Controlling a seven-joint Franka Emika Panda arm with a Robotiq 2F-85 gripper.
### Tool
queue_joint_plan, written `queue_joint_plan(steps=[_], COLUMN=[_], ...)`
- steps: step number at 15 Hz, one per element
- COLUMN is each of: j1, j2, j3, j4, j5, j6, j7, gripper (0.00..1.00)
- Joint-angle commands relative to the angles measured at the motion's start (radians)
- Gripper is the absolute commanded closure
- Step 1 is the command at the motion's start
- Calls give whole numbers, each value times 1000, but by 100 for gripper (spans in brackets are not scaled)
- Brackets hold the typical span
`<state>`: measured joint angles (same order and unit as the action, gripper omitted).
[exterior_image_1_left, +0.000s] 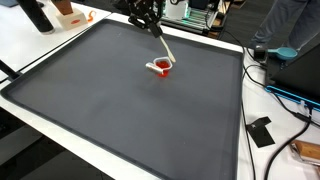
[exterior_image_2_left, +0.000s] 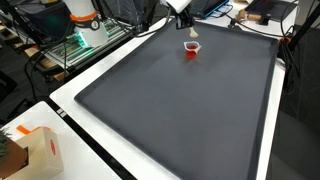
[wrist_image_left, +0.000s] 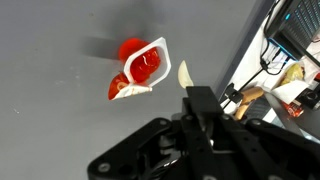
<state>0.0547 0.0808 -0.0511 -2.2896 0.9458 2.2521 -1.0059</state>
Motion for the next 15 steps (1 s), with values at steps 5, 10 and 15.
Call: queue_joint_plan(steps=[5, 10, 15], j1=[-43, -32, -17], j2=[-3, -33, -88], j3=[29, 43, 67], j4=[-13, -22, -24], j5=[30, 6, -61], j6=[-48, -27, -16], j7=[61, 178, 337], gripper=[97, 97, 97])
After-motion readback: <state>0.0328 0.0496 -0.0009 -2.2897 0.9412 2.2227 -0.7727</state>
